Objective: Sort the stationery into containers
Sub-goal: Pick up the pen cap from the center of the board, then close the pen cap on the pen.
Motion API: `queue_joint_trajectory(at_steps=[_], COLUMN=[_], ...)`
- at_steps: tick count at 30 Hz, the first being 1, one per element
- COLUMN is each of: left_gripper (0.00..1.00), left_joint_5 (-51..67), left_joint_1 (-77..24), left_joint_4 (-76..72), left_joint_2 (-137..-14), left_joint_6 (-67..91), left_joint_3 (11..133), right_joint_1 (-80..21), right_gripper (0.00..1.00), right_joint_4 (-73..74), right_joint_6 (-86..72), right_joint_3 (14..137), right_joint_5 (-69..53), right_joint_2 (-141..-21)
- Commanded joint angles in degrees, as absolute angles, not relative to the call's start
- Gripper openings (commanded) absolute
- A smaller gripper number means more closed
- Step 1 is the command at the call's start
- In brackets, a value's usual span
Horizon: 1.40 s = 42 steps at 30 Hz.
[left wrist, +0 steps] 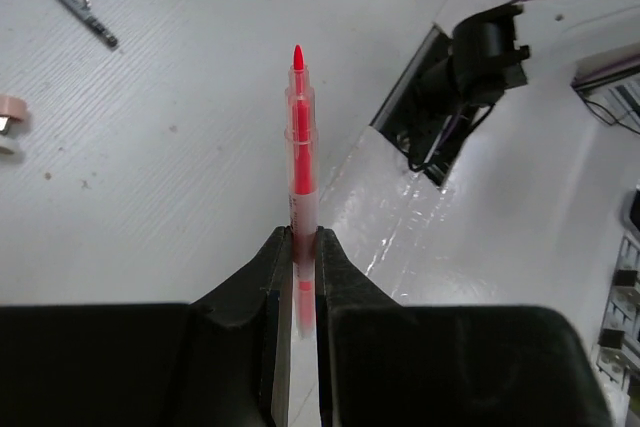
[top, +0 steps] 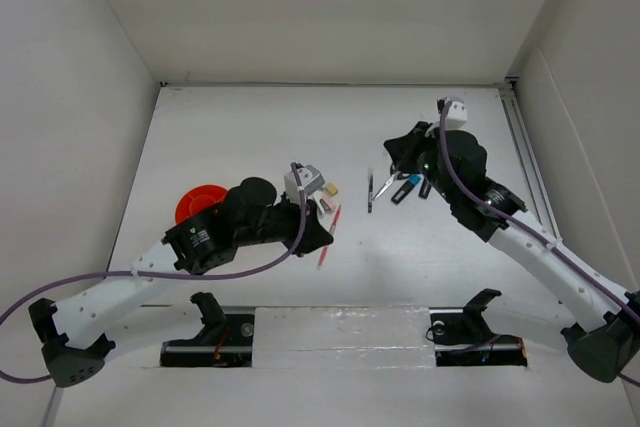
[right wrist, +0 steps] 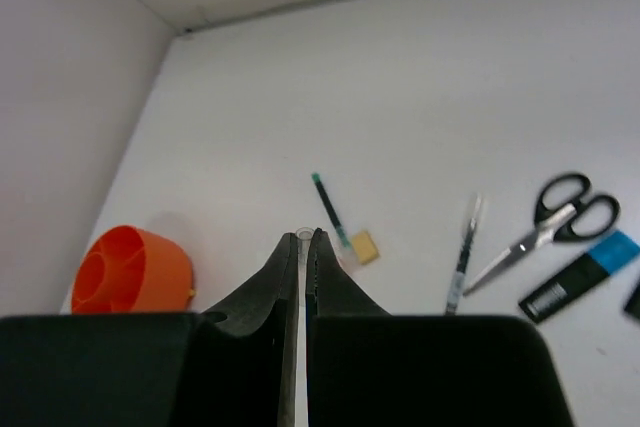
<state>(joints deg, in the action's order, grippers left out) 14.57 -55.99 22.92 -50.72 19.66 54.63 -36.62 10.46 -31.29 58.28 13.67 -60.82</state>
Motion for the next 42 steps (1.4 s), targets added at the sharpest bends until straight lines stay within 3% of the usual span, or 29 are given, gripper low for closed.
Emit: queue_joint_trajectory(at_steps=[1, 6, 9, 19, 28, 42], left_gripper=[0.0, 0.0, 0.0, 0.0, 0.0, 0.0], left_joint_5=[23.3, 24.8, 24.8, 16.5, 12.8, 21.0], left_joint_1=[-55.7, -55.7, -55.7, -55.7, -55.7, -51.2], left_joint_4=[15.7, 14.4, 14.4, 17.0, 16.3, 15.0], left_joint_2=[-46.0, -40.9, -39.7, -47.5, -46.3, -50.2], left_joint_6=[18.5, 19.0, 20.1, 22.0, 22.0, 20.9], left_joint_3=[53.4, 52.3, 51.8, 52.3, 51.5, 51.5], right_joint_1=[-36.3, -35.8, -36.6, -40.6, -42.5, -43.7], right_gripper=[0.0, 0.0, 0.0, 0.0, 0.0, 0.0], right_joint_4=[-4.5, -16.1, -24.3, -36.1, -41.6, -46.5], right_joint_6=[-24.2, -29.7, -34.0, -36.0, -36.6, -39.5], right_joint_3=[57.5, 55.1, 52.4, 44.5, 37.7, 33.0], right_joint_5=[2.5, -14.0, -16.5, -14.0, -14.0, -15.3], right_joint_2=[-59.6, -59.1, -59.1, -56.1, -54.5, -51.6])
